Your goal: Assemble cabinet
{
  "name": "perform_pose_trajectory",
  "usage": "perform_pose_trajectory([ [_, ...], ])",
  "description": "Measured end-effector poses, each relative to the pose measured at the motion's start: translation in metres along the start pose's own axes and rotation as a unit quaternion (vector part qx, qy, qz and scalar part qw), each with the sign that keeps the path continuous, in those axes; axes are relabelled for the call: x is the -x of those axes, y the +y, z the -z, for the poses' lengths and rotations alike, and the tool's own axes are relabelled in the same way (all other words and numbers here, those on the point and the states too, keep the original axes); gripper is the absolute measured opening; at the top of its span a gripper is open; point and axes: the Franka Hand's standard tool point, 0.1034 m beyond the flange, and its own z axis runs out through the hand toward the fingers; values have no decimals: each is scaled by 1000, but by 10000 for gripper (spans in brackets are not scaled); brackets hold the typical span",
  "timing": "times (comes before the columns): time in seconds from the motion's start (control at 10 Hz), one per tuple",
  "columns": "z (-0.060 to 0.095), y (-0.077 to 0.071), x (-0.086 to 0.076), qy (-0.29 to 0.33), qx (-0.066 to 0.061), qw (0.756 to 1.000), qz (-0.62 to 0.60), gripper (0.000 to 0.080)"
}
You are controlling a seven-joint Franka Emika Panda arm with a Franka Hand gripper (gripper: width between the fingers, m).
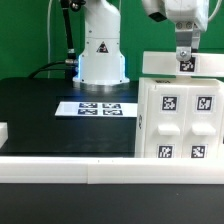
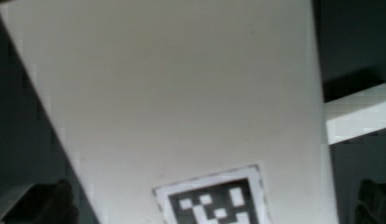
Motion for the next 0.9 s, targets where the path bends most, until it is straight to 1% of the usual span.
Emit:
perform_pose_trajectory([
  [0.1, 0, 0, 0, 0, 0, 1000, 0, 774],
  [0.2, 0, 1, 1, 0, 0, 1000, -1, 592],
  [0.3, 0, 1, 1, 0, 0, 1000, -1, 551],
  [0.7, 0, 1, 1, 0, 0, 1000, -20, 551],
  [0.8, 0, 1, 1, 0, 0, 999, -39, 551],
  [0.9, 0, 1, 1, 0, 0, 997, -83, 551],
])
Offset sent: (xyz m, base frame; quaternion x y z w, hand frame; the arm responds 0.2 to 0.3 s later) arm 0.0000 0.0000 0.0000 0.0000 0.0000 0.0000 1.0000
